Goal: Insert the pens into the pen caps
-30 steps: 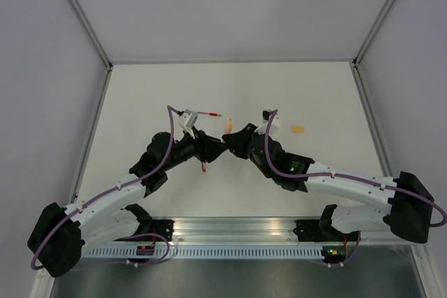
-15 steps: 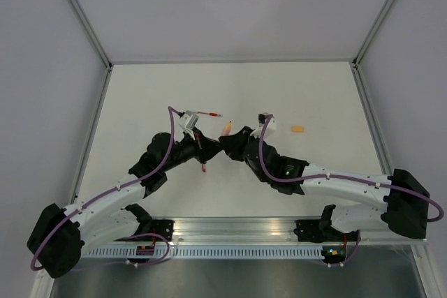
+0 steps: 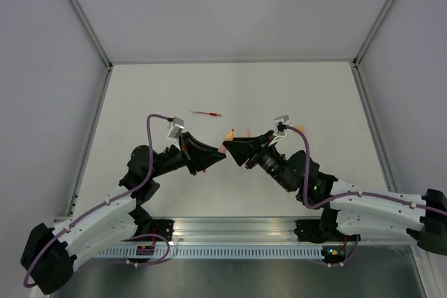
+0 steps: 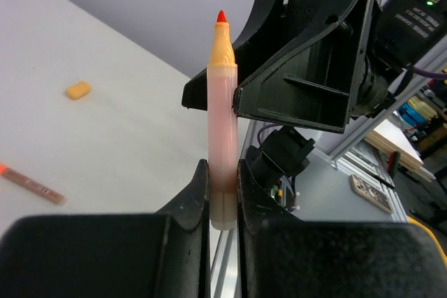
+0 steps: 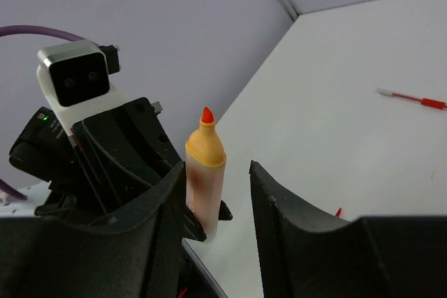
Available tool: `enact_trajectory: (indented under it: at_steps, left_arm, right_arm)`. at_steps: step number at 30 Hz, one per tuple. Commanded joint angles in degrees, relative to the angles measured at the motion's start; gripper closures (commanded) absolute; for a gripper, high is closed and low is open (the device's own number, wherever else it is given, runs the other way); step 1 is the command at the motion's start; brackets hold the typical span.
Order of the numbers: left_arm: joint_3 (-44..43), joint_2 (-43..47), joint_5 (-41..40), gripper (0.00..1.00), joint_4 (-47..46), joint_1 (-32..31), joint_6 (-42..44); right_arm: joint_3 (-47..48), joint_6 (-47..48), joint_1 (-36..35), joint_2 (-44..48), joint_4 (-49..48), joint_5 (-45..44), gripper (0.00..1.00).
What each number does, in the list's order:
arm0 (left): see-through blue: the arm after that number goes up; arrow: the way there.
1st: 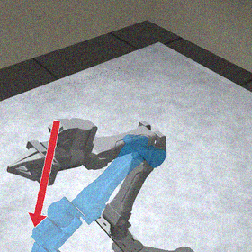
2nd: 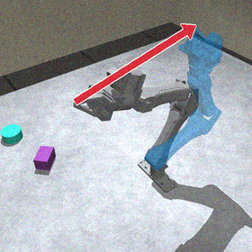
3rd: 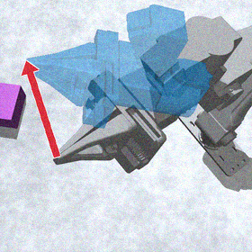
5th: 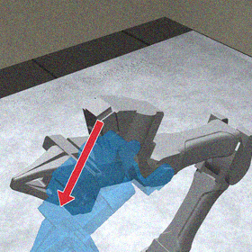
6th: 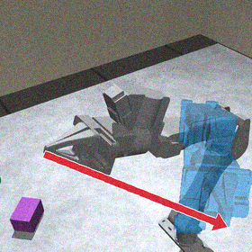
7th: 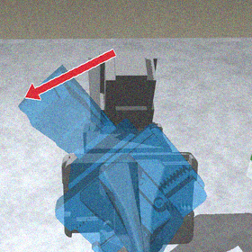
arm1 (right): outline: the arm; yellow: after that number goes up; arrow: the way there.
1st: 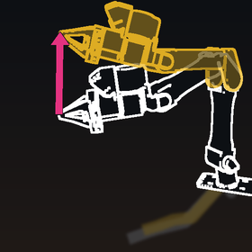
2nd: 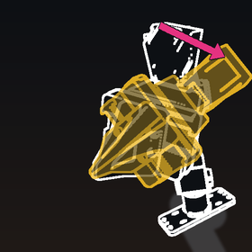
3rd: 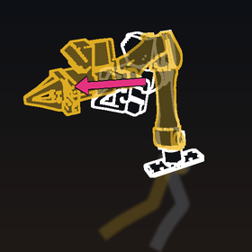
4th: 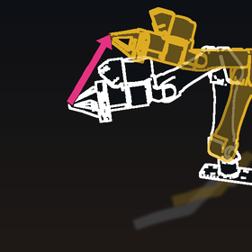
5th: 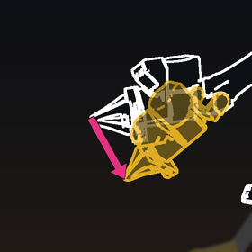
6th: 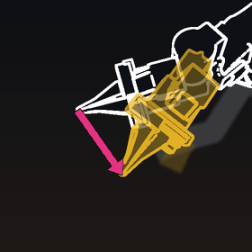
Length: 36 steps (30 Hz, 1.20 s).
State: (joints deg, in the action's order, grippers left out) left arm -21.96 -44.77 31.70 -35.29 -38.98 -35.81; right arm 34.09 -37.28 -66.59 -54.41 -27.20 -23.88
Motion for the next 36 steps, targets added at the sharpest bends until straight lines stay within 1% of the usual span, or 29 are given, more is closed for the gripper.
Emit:
enact_trajectory:
  at_steps: [1,2,6,11,15,18,19,20,21,22,23,26,27,29,34,36]
  left_arm:
    - [0.3,0.0,6.1,0.98,-10.5,0.1,-4.4]
    - [0.4,-0.5,7.6,0.98,-11.5,0.2,-5.7]
    - [0.5,-2.2,9.6,0.98,-15.5,0.1,-7.7]
    - [0.6,-2.9,12.3,0.98,-18.1,0.2,-9.2]
    - [0.5,-3.8,13.9,0.98,-20.3,0.1,-10.4]
    - [0.5,-4.4,15.1,0.98,-21.7,0.2,-11.0]
    - [0.2,-4.4,15.7,0.98,-21.8,0.1,-11.1]
    - [0.2,-4.6,16.1,0.98,-22.1,0.1,-11.1]
    - [0.1,-5.0,16.6,0.97,-22.2,0.1,-11.2]
    - [-0.2,-5.0,17.1,0.91,-22.2,0.2,-11.4]
    - [-0.2,-5.0,17.1,0.76,-22.3,0.1,-11.4]
    - [-0.2,-4.8,17.4,0.58,-22.3,0.1,-11.4]
    - [-0.2,-4.7,17.6,0.56,-22.5,0.2,-11.4]
    - [-0.2,-4.5,18.1,0.55,-22.6,0.1,-11.3]
    - [-0.4,-4.9,19.0,0.56,-23.0,0.1,-11.0]
    - [-0.5,-5.1,19.2,0.57,-23.0,0.1,-11.0]
  right_arm:
    - [-1.3,8.4,0.7,1.0,-5.3,5.1,0.55]
    - [-1.4,9.1,0.8,1.1,-5.9,5.9,0.57]
    - [-1.7,9.4,0.8,1.4,-7.4,8.1,0.7]
    - [-1.2,10.9,0.7,0.1,-9.4,14.8,0.69]
    - [-1.0,10.6,0.8,-0.2,-9.9,15.2,0.68]
    - [-1.3,10.7,0.7,1.1,-9.2,12.7,0.7]
    - [-1.4,10.6,0.7,1.6,-9.0,12.0,0.74]
    - [-1.5,10.6,0.7,2.2,-8.9,11.8,0.89]
    - [-1.4,10.9,0.7,2.4,-8.7,12.4,0.95]
    - [-1.3,11.1,0.7,2.6,-8.5,12.8,0.99]
    - [-1.0,10.8,0.7,2.6,-7.7,13.2,1.0]
    - [0.3,10.6,0.7,1.9,-6.1,16.3,1.0]
    - [0.5,10.6,0.8,1.5,-5.9,17.2,1.0]
    - [0.9,10.1,0.7,0.8,-5.8,18.7,1.0]
    - [1.1,9.0,0.8,-0.3,-7.3,19.2,1.0]
    - [1.3,8.8,0.7,-1.1,-7.5,19.5,1.0]
